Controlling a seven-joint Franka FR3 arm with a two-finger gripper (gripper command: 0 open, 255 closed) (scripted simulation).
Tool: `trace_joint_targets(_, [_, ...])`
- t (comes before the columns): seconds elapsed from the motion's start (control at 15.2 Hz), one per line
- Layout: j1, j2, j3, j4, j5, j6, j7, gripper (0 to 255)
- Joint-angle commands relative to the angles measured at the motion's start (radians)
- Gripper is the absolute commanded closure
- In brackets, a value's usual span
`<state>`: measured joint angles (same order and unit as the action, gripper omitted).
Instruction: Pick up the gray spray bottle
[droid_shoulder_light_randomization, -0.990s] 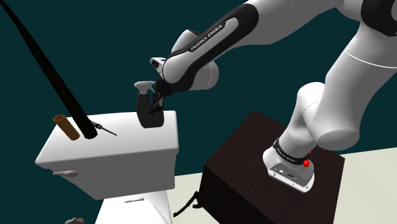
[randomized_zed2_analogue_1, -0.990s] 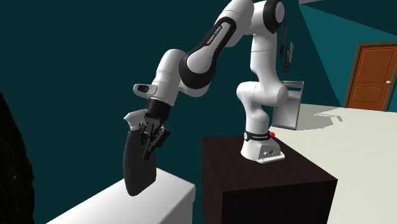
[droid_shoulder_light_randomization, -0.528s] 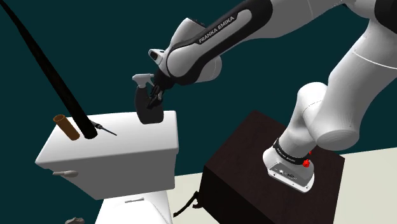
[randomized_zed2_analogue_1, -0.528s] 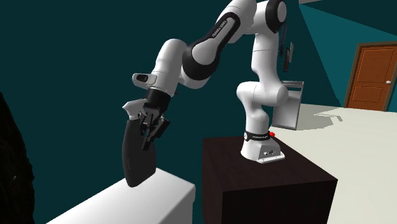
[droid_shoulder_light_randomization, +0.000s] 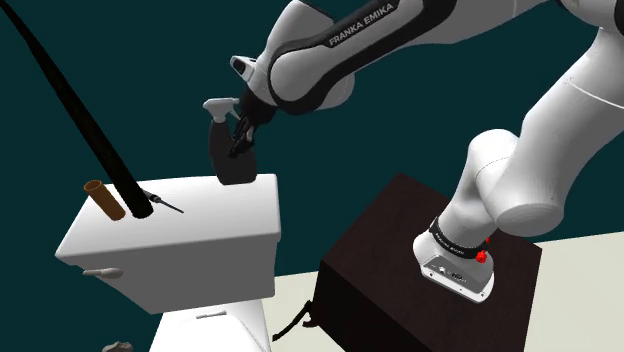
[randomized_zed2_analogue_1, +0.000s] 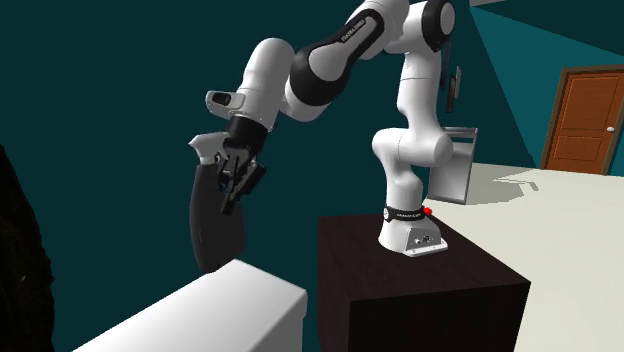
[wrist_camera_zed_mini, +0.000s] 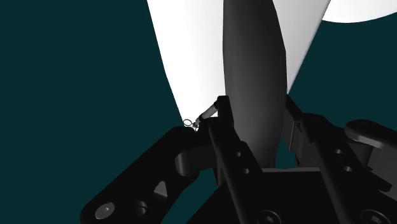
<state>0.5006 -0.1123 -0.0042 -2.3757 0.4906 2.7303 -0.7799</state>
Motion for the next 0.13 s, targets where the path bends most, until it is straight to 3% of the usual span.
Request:
trace_joint_targets(0.0, [-0.003,-0.009,0.002,0.007,-0.016,-0.015,0.016,255])
trace_joint_targets(0.07, [-0.004,-0.009,0.002,0.007,-0.016,-0.015,0.016,255])
